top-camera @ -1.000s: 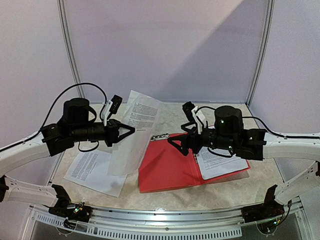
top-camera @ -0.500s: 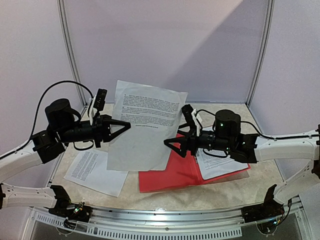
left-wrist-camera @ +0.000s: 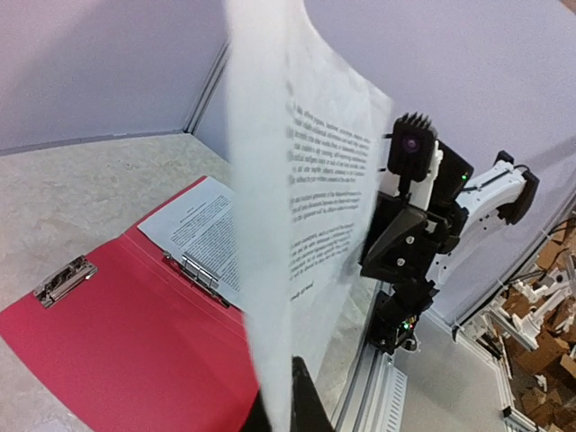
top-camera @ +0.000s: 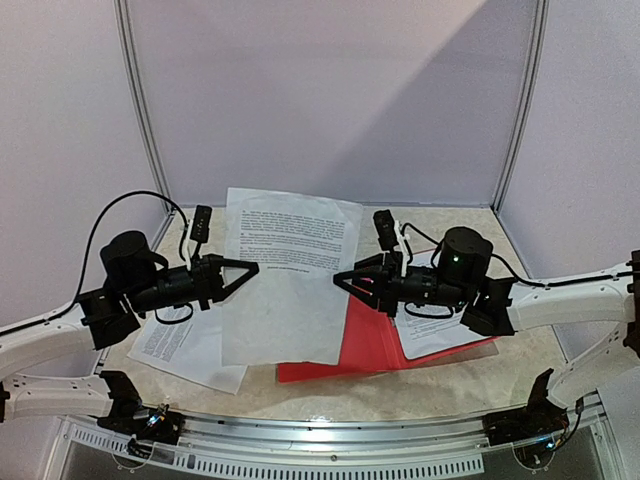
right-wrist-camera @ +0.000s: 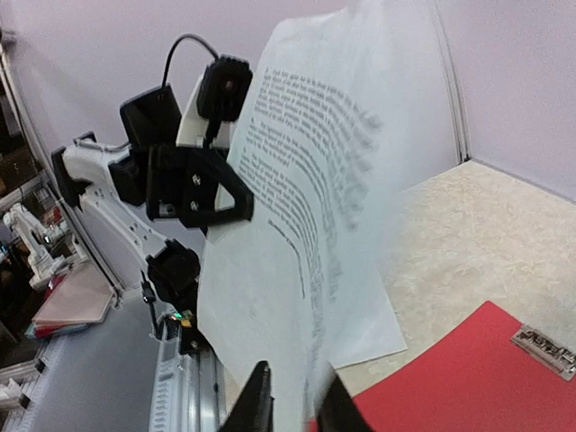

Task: Put the files into the folder
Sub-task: Pass from the left arm to the right, then place the file in the spring clip on the folder.

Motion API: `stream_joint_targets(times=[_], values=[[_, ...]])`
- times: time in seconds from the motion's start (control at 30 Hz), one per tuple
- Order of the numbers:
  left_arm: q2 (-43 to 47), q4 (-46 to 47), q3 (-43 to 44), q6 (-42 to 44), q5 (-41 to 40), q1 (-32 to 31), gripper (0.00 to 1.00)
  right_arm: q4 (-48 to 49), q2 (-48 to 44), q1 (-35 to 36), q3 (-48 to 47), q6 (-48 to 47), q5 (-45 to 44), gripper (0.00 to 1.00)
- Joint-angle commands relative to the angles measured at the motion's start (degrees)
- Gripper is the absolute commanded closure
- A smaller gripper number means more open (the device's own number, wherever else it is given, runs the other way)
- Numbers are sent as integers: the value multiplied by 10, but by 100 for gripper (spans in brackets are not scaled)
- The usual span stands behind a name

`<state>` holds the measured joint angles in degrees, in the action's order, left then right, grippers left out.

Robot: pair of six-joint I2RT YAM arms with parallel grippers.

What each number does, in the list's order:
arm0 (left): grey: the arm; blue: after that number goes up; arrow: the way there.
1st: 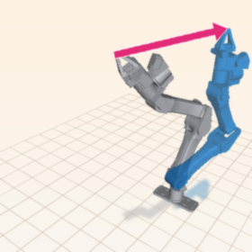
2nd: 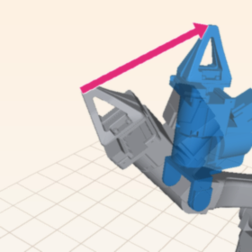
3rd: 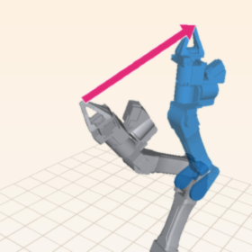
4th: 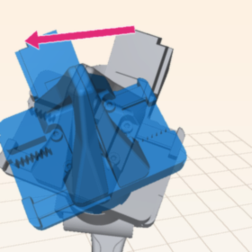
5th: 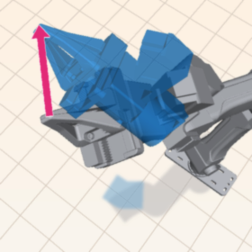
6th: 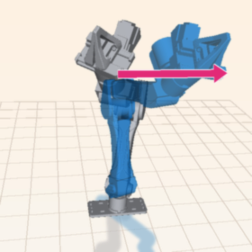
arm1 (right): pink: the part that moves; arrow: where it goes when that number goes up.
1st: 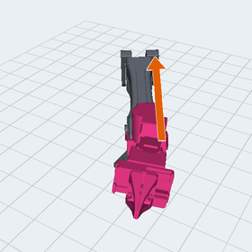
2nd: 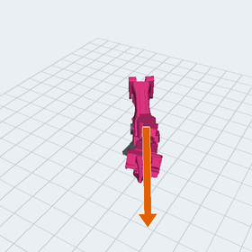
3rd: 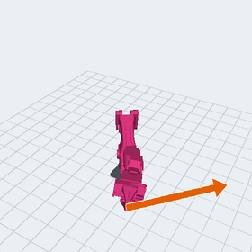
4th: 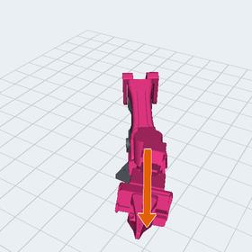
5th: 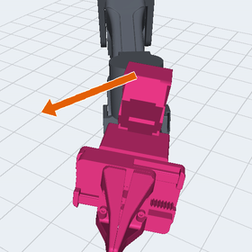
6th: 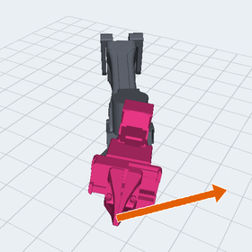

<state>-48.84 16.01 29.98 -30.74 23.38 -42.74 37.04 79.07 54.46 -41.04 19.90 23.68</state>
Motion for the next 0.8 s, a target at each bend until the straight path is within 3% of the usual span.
stream_joint_targets(times=[0.0,0.23,0.27,0.33,0.47,0.53,0.63,0.77], values=[[-9,77,-29,-65,-31,-4,100,-8,-15,2,0,11,-30,91],[-20,110,-59,-100,-25,-4,96,-42,-23,1,-1,-5,-62,100],[-20,111,-61,-100,-25,-4,90,-54,-22,1,-5,-5,-68,100],[-19,93,-56,-95,-33,-4,68,-104,-20,-1,-27,-10,-89,100],[-15,-36,-10,-28,-99,-4,40,-309,-29,-26,-150,-49,-122,100],[-26,-102,14,12,-140,-3,31,-437,-25,-54,-235,-59,-116,100],[-64,-175,50,58,-169,-3,29,-594,-15,-98,-358,-50,-102,100],[-111,-189,67,75,-191,-3,29,-800,20,-154,-505,-14,-61,100]])
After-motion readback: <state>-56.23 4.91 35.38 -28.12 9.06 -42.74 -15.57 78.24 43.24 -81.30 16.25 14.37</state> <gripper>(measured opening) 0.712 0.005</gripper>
